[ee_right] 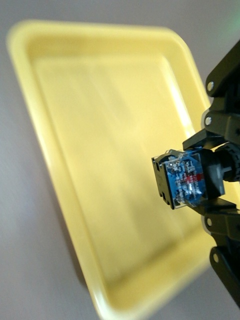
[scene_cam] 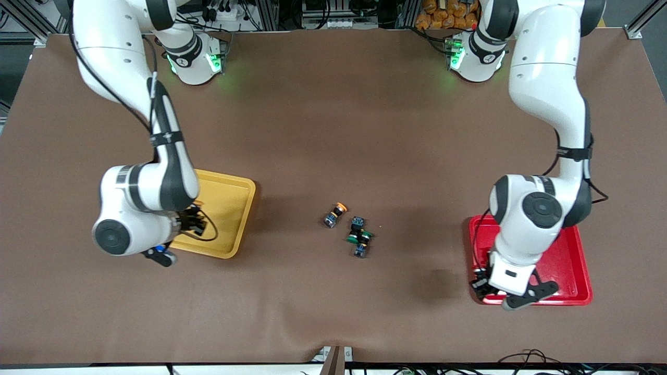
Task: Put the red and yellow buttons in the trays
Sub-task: 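Place the orange button in the yellow tray while the left gripper places red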
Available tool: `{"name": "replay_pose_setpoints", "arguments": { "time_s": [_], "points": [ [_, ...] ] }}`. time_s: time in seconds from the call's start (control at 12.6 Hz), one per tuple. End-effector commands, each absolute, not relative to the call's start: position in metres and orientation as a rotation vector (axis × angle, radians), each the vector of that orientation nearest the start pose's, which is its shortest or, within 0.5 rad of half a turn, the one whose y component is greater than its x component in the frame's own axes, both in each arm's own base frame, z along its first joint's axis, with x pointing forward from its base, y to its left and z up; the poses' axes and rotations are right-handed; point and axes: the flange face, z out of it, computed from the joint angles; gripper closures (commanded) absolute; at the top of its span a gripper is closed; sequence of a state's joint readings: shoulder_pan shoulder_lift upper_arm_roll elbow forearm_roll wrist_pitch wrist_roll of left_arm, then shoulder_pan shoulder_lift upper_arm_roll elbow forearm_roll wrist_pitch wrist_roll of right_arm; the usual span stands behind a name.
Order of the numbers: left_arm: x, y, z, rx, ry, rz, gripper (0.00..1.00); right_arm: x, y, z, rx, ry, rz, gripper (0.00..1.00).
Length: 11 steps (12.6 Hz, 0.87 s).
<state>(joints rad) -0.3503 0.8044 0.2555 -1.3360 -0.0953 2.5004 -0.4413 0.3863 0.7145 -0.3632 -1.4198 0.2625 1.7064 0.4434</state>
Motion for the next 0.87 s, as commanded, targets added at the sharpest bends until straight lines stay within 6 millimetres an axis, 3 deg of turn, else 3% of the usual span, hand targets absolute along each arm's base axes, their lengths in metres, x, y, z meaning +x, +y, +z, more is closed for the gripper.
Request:
{"name": "replay_pose_setpoints", "arguments": {
  "time_s": [0.0, 0.08, 0.16, 0.24, 0.32, 0.56, 0.71, 0.79],
  "points": [
    [0.760, -0.082, 0.293, -3.049, -0.344, -0.527, 1.00, 0.662, 0.037, 0.245, -3.074, 0.624, 0.613, 1.00],
    [0.758, -0.063, 0.285, -3.046, -0.285, -0.429, 1.00, 0.658, 0.033, 0.239, -3.075, 0.623, 0.623, 0.96],
    [0.756, -0.041, 0.283, -3.043, -0.245, -0.363, 1.00, 0.657, 0.024, 0.238, -3.075, 0.646, 0.623, 0.65],
    [0.755, -0.021, 0.280, -3.043, -0.232, -0.311, 1.00, 0.656, 0.018, 0.238, -3.076, 0.663, 0.628, 0.08],
    [0.753, -0.006, 0.276, -3.048, -0.217, -0.270, 1.00, 0.655, 0.018, 0.238, -3.070, 0.669, 0.640, 0.00],
    [0.750, 0.024, 0.265, -3.073, -0.214, -0.211, 1.00, 0.654, 0.037, 0.242, -3.042, 0.667, 0.662, 0.00],
    [0.745, 0.026, 0.261, -3.089, -0.219, -0.102, 1.00, 0.653, 0.052, 0.247, -2.908, 0.707, 0.695, 0.00],
    [0.743, 0.028, 0.261, -3.097, -0.206, -0.070, 1.00, 0.651, 0.071, 0.248, -2.855, 0.746, 0.708, 0.00]
  ]
}}
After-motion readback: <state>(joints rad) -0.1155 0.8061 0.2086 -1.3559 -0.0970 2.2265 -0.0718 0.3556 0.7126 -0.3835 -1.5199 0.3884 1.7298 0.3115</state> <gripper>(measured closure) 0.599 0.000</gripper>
